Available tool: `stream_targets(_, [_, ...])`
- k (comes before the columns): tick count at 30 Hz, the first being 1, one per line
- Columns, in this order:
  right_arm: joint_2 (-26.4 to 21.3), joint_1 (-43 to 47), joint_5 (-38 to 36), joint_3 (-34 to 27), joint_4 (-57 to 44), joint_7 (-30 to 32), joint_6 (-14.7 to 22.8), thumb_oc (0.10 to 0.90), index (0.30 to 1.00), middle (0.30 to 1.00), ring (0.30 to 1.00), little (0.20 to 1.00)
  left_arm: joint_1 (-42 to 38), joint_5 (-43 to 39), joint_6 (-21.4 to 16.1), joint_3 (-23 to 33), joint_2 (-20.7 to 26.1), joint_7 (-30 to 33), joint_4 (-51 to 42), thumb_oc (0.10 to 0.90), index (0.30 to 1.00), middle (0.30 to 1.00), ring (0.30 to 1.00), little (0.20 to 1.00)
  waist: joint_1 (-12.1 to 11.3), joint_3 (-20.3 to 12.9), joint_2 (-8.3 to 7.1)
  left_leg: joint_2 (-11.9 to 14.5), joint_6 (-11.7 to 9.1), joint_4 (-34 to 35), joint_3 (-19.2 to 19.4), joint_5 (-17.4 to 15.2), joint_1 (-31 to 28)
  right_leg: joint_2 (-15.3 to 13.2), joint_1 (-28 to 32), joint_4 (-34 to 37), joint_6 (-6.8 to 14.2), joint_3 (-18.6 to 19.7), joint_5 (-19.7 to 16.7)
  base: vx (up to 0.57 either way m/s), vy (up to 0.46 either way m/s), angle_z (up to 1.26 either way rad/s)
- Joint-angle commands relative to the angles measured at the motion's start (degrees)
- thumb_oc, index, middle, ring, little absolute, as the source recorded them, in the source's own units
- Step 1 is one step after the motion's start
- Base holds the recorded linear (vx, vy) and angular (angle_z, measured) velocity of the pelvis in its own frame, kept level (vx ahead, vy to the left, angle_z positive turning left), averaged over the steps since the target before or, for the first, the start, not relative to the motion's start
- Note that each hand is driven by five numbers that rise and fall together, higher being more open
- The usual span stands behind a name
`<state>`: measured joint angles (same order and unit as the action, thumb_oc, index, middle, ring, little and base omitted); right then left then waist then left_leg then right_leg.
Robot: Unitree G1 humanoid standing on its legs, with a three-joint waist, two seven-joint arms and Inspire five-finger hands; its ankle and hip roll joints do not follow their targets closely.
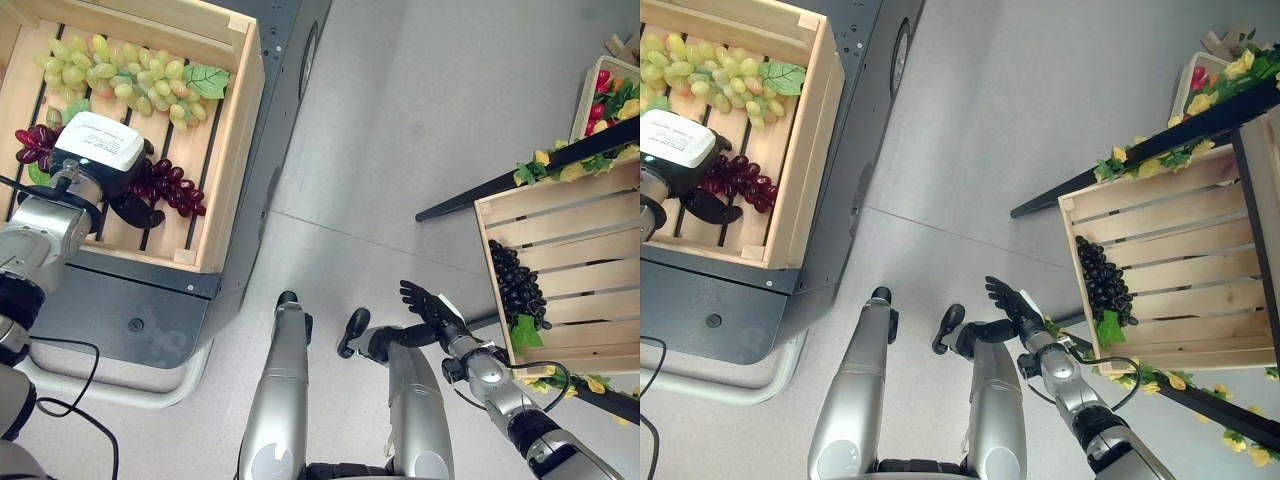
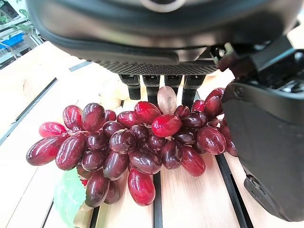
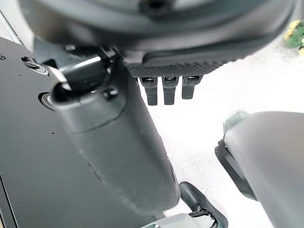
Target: Pick up the fruits from the basket on one side to the basket on the other side
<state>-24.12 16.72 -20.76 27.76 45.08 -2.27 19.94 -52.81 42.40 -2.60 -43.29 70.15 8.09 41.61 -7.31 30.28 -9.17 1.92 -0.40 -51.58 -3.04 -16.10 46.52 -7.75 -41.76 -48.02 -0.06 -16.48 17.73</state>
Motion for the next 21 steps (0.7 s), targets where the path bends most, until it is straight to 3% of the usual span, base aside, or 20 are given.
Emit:
stream_targets(1, [-3.8,-0.9,-3.1,-2.1,-3.6,0.7,5.5,0.8,0.9,0.9,0.9,0.9,-0.3,2.2,7.3,1.3,0.0,0.0,7.6,0.598,0.596,0.596,0.596,0.596,0.4,-0.5,1.15,-2.8,5.0,9.1,3.6,2.6,-2.7,0.0,2.9,0.0,1.0,-0.9,-5.7,0.0,0.0,0.0])
stream_targets(2, [-3.8,-0.9,-3.3,-2.1,-4.1,1.3,5.4,0.8,0.9,0.9,0.9,0.9,-0.5,1.8,6.4,1.1,0.0,-0.1,7.3,0.4,0.3,0.3,0.3,0.3,0.4,-0.5,1.19,-2.8,5.0,9.2,3.5,2.6,-2.7,0.0,2.7,-0.1,1.0,-0.9,-5.7,0.0,0.0,0.0])
stream_targets(10, [-3.5,-1.7,-4.3,-3.1,-6.3,1.2,6.7,0.8,0.9,0.9,0.9,0.9,-0.9,-2.2,-0.2,1.2,0.9,2.9,3.5,0.4,0.3,0.3,0.3,0.3,0.5,-0.5,1.51,-3.1,5.1,10.9,3.4,2.8,-4.3,-0.1,3.6,0.8,1.5,-0.8,-6.4,0.0,0.0,0.0])
stream_targets(16, [-3.6,-2.1,-5.5,-3.6,-8.5,0.3,6.7,0.8,0.9,0.9,0.9,0.9,0.2,-3.5,-2.2,2.4,1.6,5.0,2.8,0.4,0.3,0.3,0.3,0.3,0.6,-0.5,1.65,-2.9,5.2,11.7,3.8,2.6,-7.1,-0.2,5.6,1.6,1.8,-0.6,-6.7,0.0,0.0,0.0])
stream_targets(21, [-3.3,-3.5,-5.2,-4.3,-11.4,0.6,6.3,0.8,0.9,0.9,0.9,0.9,4.1,-7.3,-2.6,7.0,1.7,8.1,3.3,0.4,0.3,0.3,0.3,0.3,0.7,-0.5,2.16,-2.9,5.2,13.1,4.5,2.1,-12.8,-0.5,10.5,3.4,2.1,0.0,-6.7,-0.01,-0.013,-0.04])
